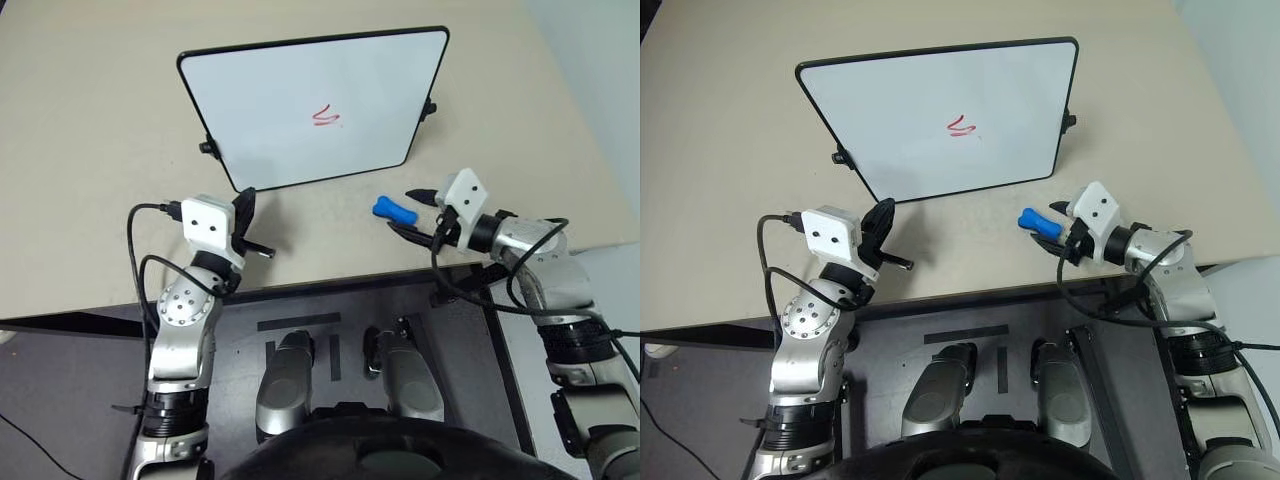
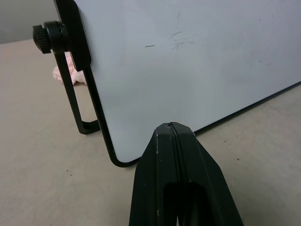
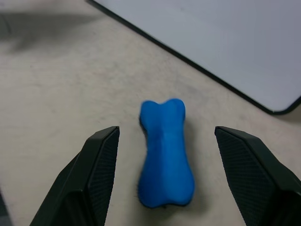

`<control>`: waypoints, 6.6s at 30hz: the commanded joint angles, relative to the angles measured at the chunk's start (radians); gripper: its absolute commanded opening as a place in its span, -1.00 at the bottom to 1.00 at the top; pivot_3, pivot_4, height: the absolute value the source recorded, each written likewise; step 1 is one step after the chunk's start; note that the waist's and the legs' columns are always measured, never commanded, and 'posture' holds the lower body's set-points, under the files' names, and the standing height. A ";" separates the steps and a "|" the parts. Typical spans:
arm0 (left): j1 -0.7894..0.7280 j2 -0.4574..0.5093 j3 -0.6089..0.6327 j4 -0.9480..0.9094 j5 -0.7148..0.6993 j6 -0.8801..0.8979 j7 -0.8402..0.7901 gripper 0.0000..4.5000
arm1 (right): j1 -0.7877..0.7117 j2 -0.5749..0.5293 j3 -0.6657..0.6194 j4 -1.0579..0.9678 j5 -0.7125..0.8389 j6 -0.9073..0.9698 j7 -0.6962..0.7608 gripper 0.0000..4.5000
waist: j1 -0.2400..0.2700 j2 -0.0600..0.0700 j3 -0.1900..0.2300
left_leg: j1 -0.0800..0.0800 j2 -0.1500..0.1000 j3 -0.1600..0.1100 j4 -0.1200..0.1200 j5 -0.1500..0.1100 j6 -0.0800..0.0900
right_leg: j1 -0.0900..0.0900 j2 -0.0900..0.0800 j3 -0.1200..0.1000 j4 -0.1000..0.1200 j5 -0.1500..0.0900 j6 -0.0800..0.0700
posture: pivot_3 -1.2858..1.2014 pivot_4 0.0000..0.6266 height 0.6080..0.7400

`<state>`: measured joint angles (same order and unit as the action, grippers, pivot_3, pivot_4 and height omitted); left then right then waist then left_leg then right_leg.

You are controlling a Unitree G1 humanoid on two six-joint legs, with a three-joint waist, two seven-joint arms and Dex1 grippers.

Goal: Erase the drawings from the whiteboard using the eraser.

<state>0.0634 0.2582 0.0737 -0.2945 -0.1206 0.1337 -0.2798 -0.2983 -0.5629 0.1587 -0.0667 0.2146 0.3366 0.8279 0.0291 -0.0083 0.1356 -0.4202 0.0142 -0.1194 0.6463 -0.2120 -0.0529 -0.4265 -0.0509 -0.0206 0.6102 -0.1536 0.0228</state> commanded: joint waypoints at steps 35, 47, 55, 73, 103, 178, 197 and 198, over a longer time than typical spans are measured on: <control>-0.051 -0.022 -0.022 0.037 0.025 -0.055 0.016 -1.00 | -0.067 0.021 0.027 0.044 -0.097 -0.097 0.024 -0.83 | 0.000 0.000 0.000 | 0.000 0.000 0.000 0.000 0.000 0.000 | 0.000 0.000 0.000 0.000 0.003 -0.006 | 0.03 -0.52 1.00; -0.082 -0.023 -0.032 0.071 0.028 -0.066 0.010 -1.00 | -0.322 0.092 0.132 0.160 -0.384 -0.596 -0.118 -0.83 | -0.005 0.000 0.000 | 0.001 0.002 0.000 0.000 0.002 0.004 | -0.002 0.000 -0.001 0.000 0.009 -0.015 | 0.03 -0.52 1.00; -0.084 -0.026 -0.032 0.074 0.031 -0.079 0.019 -1.00 | -0.524 0.135 0.208 0.534 -0.663 -0.912 -0.424 -0.83 | 0.002 0.001 0.001 | 0.000 0.002 0.000 0.000 -0.001 -0.001 | -0.006 -0.002 -0.002 0.001 0.011 -0.018 | 0.03 -0.52 1.00; -0.096 -0.037 -0.037 0.089 0.038 -0.094 0.026 -1.00 | -0.607 0.171 0.223 0.656 -0.751 -1.006 -0.598 -0.83 | -0.002 0.003 0.002 | 0.000 0.006 0.001 -0.001 -0.002 -0.005 | -0.007 -0.002 -0.003 0.001 0.017 -0.024 | 0.03 -0.52 1.00; -0.101 -0.034 -0.043 0.096 0.037 -0.100 0.015 -1.00 | -0.548 0.199 0.223 0.558 -0.727 -0.927 -0.553 -0.83 | -0.003 0.003 0.002 | -0.001 0.007 0.004 -0.001 -0.003 -0.005 | -0.008 -0.002 -0.003 -0.001 0.015 -0.022 | 0.03 -0.52 1.00; -0.123 -0.032 -0.049 0.116 0.035 -0.098 -0.004 -1.00 | -0.398 0.156 0.184 0.347 -0.738 -0.776 -0.510 -0.83 | -0.005 0.004 0.002 | -0.001 0.008 0.006 -0.001 -0.002 -0.004 | -0.008 -0.001 -0.003 0.000 0.014 -0.021 | 0.03 -0.52 1.00; -0.115 -0.032 -0.046 0.107 0.036 -0.098 -0.002 -1.00 | -0.329 0.129 0.188 0.301 -0.722 -0.715 -0.434 -0.83 | -0.002 0.003 0.002 | -0.001 0.008 0.007 -0.001 -0.002 -0.004 | -0.007 -0.001 -0.003 0.000 0.014 -0.021 | 0.03 -0.52 1.00; -0.116 -0.031 -0.046 0.108 0.036 -0.098 -0.003 -1.00 | -0.325 0.128 0.186 0.297 -0.722 -0.710 -0.430 -0.83 | -0.002 0.003 0.002 | -0.001 0.008 0.007 -0.001 -0.002 -0.004 | -0.007 -0.001 -0.003 0.000 0.014 -0.021 | 0.03 -0.52 1.00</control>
<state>-0.0512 0.2241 0.0260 -0.1586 -0.0830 0.0511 -0.2817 -0.6106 -0.4276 0.3644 0.2800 -0.5252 -0.3788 0.3928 0.0271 -0.0048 0.1377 -0.4210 0.0227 -0.1120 0.6454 -0.2143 -0.0568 -0.4340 -0.0522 -0.0236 0.6103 -0.1397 0.0020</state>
